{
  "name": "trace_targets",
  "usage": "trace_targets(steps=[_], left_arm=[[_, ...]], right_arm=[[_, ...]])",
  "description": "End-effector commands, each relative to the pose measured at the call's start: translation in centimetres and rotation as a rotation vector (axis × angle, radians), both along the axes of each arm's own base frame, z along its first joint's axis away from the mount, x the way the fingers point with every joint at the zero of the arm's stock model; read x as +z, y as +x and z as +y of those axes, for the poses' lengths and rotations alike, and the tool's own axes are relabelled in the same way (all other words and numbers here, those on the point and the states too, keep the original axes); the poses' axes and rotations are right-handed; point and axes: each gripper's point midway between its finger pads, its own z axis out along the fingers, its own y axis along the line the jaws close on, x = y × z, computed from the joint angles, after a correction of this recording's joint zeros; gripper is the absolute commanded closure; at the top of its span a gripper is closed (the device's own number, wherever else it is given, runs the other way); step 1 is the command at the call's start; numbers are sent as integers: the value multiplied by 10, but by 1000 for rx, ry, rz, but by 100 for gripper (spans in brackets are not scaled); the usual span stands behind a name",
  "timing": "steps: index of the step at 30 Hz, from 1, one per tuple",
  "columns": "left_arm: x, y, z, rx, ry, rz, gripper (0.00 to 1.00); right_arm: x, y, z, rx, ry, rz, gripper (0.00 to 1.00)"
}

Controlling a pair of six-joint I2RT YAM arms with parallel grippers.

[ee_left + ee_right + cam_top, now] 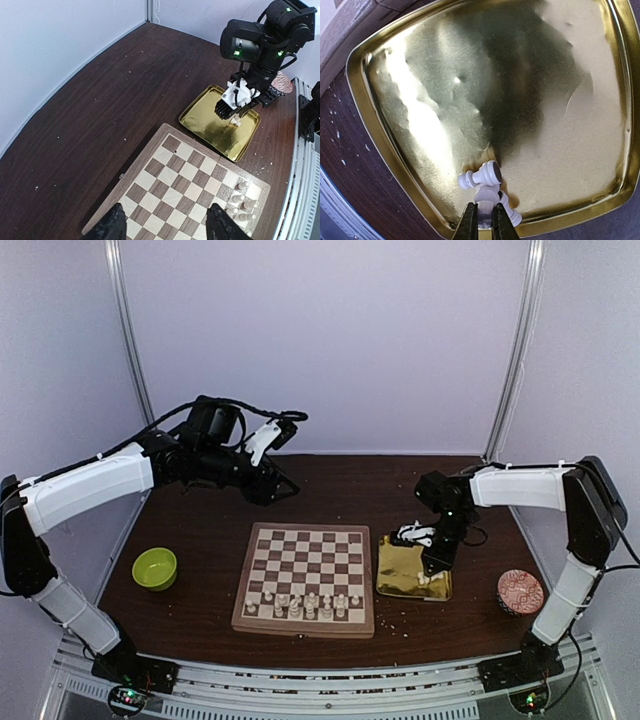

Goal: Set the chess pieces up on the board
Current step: Pick up the chess pile from the storage box.

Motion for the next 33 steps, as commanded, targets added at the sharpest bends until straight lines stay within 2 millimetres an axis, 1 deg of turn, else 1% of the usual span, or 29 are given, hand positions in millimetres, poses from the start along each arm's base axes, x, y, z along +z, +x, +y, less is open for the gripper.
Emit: trace_targets(steps=[1, 6, 13, 16, 22, 28, 33], left_arm=[[10, 0, -9, -29, -43, -4, 45], [5, -3, -13, -51, -43, 24, 45], [2, -6, -18, -73, -50, 50, 45], [0, -6, -18, -75, -49, 56, 45], [-5, -5, -23, -72, -49, 61, 47], [-9, -10, -30, -92, -48, 55, 48], [-8, -9, -30, -91, -52, 43, 48]], right_arm=[[3, -8, 9, -1, 63, 95, 98], [11, -11, 18, -27, 161, 204, 99], [16, -11, 22, -73, 254, 326, 99], [25, -12, 24, -74, 275, 320, 99], [53, -8, 29, -72, 324, 270, 99], [70, -5, 34, -73, 361, 238, 99], [87, -2, 40, -68, 407, 214, 98]])
